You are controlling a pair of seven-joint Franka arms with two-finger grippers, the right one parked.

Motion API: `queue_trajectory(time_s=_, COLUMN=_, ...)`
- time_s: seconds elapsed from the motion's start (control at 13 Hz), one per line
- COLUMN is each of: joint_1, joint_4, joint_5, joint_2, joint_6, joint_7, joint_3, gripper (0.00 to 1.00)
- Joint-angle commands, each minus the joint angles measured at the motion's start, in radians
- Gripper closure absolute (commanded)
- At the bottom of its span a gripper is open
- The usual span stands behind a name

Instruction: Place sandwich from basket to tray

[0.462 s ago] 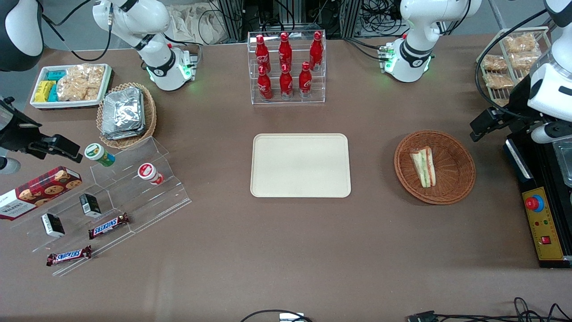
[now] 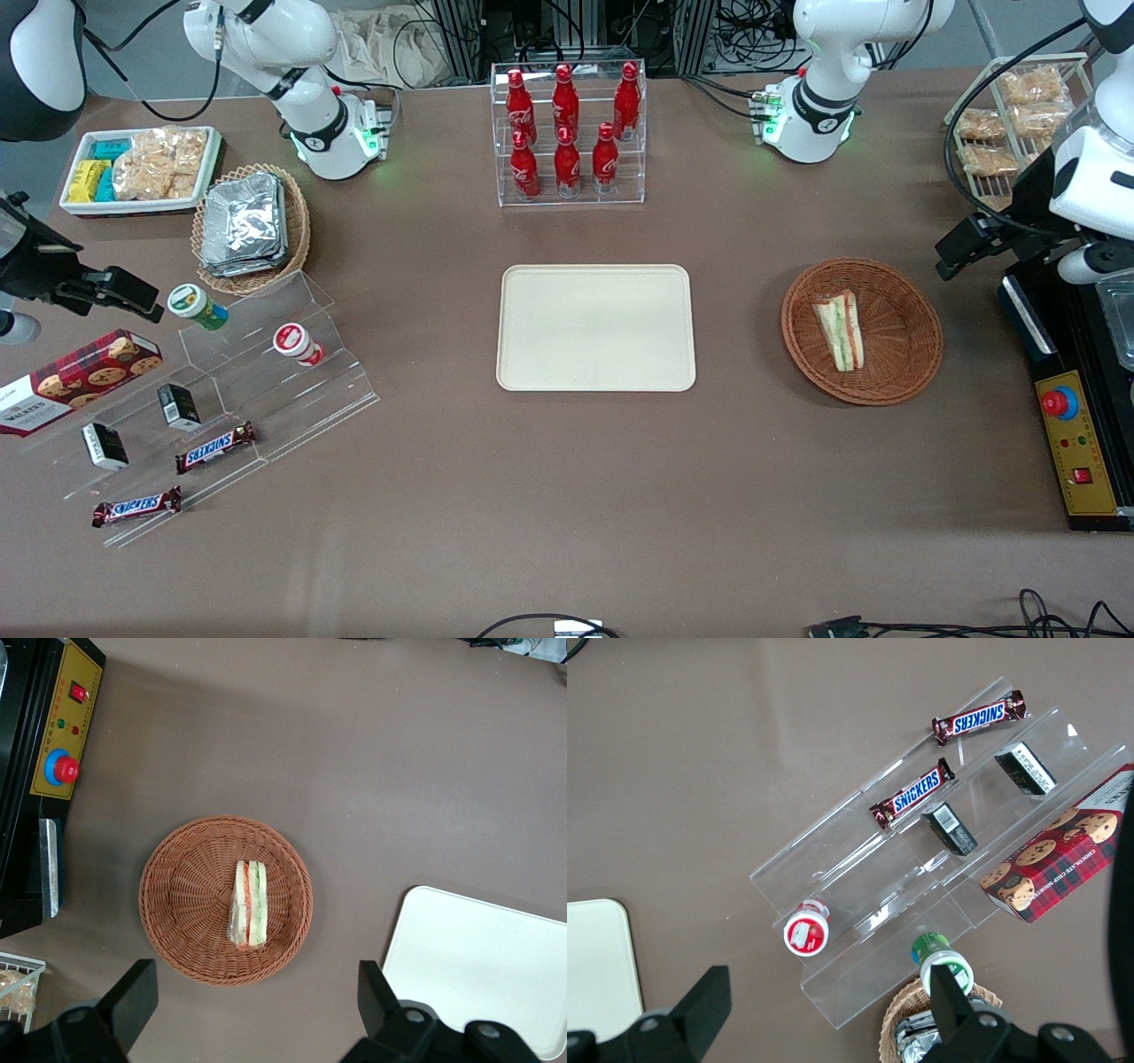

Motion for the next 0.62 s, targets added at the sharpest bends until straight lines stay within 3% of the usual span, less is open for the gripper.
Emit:
queue_trajectory(time_s=0.0, joint_1=0.002, joint_4=0.027, joint_5=0.015, joint_2=0.007, joint_6=-0.028, joint_7=-0.014, joint_3=-0.001, gripper=0.00)
queue_trajectory(time_s=0.54, joint_1=-0.018, joint_4=0.003, joint_5=0.061, joint_2=0.165, joint_6=-0.043, joint_7=-0.032, joint_3=-0.006, gripper=0.00)
